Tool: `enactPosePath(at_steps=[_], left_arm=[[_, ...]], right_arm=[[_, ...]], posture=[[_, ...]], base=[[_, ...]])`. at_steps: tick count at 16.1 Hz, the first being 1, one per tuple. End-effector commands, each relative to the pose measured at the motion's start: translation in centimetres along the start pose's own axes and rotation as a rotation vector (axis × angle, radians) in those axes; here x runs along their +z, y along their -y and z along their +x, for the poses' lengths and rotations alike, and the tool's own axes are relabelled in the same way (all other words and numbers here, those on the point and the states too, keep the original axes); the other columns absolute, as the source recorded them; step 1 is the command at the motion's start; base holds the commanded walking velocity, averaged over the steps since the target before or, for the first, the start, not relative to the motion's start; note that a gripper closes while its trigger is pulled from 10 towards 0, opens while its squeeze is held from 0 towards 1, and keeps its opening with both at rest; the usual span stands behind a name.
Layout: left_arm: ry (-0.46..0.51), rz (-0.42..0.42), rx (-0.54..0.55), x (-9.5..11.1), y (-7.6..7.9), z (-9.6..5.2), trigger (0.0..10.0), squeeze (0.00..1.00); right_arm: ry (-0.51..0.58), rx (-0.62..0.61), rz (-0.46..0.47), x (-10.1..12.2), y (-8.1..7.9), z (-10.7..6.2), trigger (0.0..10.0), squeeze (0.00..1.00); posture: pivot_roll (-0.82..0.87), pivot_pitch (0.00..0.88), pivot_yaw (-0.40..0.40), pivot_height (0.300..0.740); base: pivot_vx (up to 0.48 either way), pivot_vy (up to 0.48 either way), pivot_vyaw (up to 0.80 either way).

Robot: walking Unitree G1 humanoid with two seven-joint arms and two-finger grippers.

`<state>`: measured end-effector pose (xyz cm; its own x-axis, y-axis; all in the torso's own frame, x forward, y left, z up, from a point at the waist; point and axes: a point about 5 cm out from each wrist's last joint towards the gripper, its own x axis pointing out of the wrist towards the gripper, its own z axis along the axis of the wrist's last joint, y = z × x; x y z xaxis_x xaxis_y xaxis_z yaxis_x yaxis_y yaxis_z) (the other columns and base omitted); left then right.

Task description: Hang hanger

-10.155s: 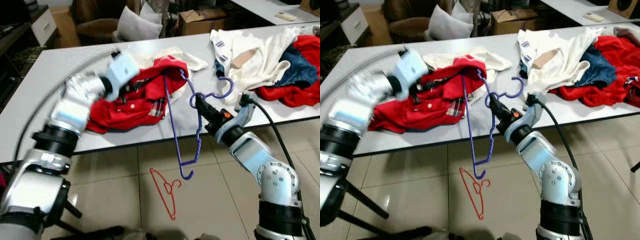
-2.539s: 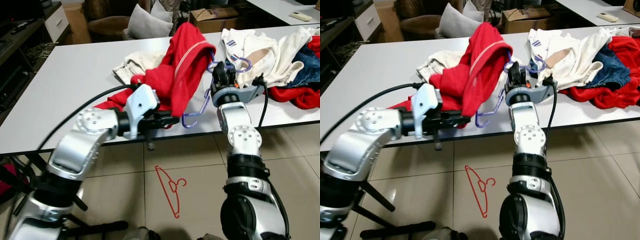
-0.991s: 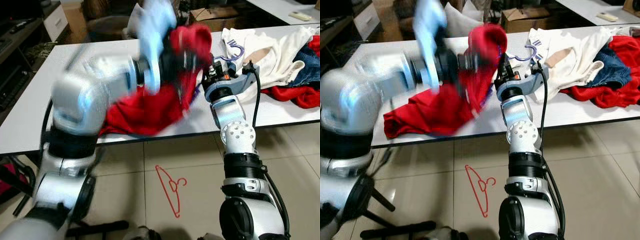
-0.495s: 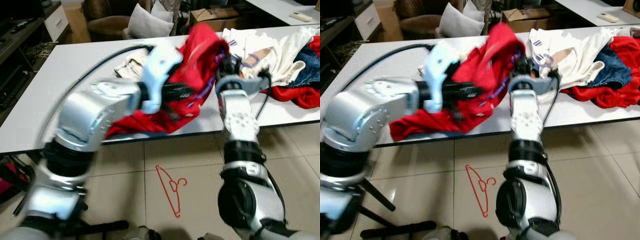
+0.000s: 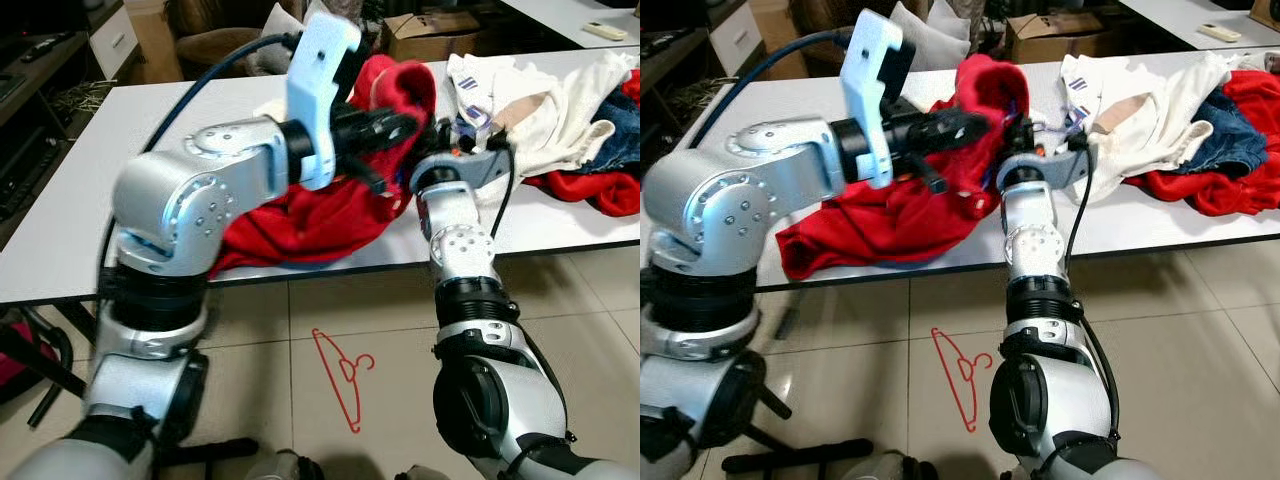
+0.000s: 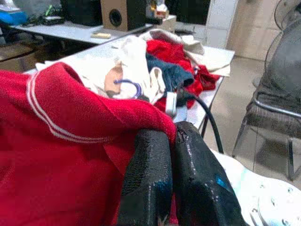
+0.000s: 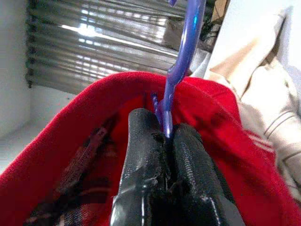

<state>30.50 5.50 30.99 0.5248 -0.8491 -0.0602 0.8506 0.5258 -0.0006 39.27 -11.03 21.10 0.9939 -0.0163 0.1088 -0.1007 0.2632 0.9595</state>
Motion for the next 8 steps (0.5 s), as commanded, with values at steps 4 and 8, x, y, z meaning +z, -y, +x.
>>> enactPosePath(at_steps=[4, 8], left_arm=[[-0.051, 0.059, -0.189, -0.5, 1.9, -0.9, 10.0, 1.0], [-0.092, 0.099, -0.266, -0.5, 2.3, -2.6, 10.0, 1.0]], right_arm=[[-0.015, 0.037, 0.008, -1.0, -0.4, -0.7, 0.0, 0.0], [0.007, 0.059, 0.004, -0.1, -0.6, -0.4, 0.0, 0.0]], posture=[[-0.17, 0.0, 0.122, 0.71], [-0.15, 0.0, 0.098, 0.71]], base=[[0.0, 0.0, 0.0], [0.0, 0.0, 0.0]])
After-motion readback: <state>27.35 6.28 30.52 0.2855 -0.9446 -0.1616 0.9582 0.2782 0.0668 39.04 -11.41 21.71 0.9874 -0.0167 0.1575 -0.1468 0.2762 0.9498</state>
